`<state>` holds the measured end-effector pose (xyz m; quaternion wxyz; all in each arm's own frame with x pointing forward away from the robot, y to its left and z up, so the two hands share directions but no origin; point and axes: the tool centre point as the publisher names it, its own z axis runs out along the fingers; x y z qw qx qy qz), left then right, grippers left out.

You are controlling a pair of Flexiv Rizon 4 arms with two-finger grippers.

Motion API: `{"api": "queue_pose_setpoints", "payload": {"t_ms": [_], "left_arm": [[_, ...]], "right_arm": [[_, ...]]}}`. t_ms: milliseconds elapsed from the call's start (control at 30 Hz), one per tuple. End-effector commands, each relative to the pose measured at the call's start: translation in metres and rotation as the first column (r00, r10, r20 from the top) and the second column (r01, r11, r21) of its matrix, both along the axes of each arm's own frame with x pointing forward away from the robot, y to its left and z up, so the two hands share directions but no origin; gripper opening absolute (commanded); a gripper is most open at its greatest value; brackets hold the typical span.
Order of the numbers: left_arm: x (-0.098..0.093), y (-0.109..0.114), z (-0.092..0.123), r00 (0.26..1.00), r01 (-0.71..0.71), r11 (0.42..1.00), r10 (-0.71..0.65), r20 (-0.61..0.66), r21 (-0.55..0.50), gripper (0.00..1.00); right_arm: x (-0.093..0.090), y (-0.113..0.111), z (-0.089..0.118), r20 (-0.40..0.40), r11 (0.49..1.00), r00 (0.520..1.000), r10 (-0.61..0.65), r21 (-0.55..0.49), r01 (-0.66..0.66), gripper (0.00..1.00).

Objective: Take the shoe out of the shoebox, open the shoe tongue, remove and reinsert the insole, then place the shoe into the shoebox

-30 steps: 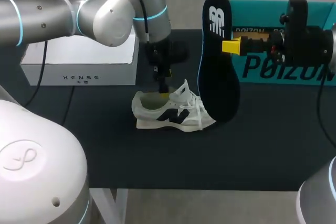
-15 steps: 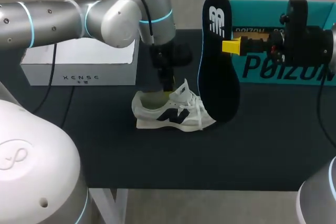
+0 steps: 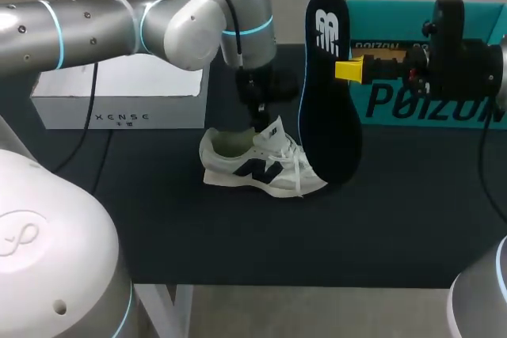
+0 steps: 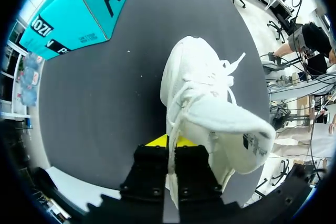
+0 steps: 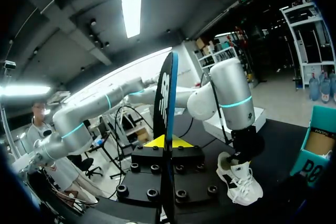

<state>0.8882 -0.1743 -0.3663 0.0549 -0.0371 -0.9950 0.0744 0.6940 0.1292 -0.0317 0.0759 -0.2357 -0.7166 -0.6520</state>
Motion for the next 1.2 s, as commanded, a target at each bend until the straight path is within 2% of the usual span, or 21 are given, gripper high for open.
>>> {"api": "queue_pose_setpoints", "payload": {"t_ms": [33, 467, 567, 667, 833, 967, 1000, 1067, 1100, 1200], "left_arm": [[0.0, 0.0, 0.0, 1.0, 0.0, 1.0, 0.0, 0.0, 0.001, 0.0], [0.0, 0.0, 0.0, 1.0, 0.0, 1.0, 0.0, 0.0, 0.001, 0.0], [0.01, 0.006, 0.006, 0.993, 0.119, 0.992, -0.118, -0.021, 0.041, 0.0], [0.016, 0.01, 0.014, 0.965, 0.261, 0.96, -0.255, -0.069, 0.1, 0.0], [0.015, 0.012, 0.028, 0.891, 0.453, 0.878, -0.442, -0.102, 0.154, 0.0], [0.016, 0.013, 0.035, 0.758, 0.653, 0.741, -0.639, -0.13, 0.157, 0.0], [0.015, 0.015, 0.037, 0.749, 0.663, 0.733, -0.652, -0.123, 0.152, 0.0], [0.015, 0.015, 0.04, 0.68, 0.733, 0.664, -0.722, -0.129, 0.149, 0.0], [0.014, 0.017, 0.042, 0.665, 0.747, 0.648, -0.735, -0.132, 0.149, 0.0], [0.011, 0.016, 0.05, 0.557, 0.829, 0.54, -0.819, -0.134, 0.147, 0.0]], "right_arm": [[0.001, 0.002, 0.0, -0.002, 1.0, 1.0, -0.001, -0.002, 0.001, 0.0], [0.001, 0.002, 0.0, -0.002, 1.0, 1.0, -0.001, -0.002, 0.001, 0.0], [0.001, 0.002, 0.0, -0.002, 1.0, 1.0, -0.001, -0.002, 0.001, 0.0], [0.001, 0.002, 0.0, -0.002, 1.0, 1.0, -0.001, -0.002, 0.001, 0.0], [0.001, 0.002, 0.0, -0.002, 1.0, 1.0, -0.001, -0.002, 0.001, 0.0], [0.001, 0.002, 0.0, -0.002, 1.0, 1.0, -0.001, -0.002, 0.001, 0.0], [0.001, 0.002, 0.0, -0.002, 1.0, 1.0, -0.001, -0.002, 0.001, 0.0], [0.001, 0.002, 0.0, -0.002, 1.0, 1.0, -0.001, -0.002, 0.001, 0.0], [0.001, 0.002, 0.0, -0.002, 1.0, 1.0, -0.001, -0.002, 0.001, 0.0], [0.001, 0.002, 0.0, -0.002, 1.0, 1.0, -0.001, -0.002, 0.001, 0.0]]}}
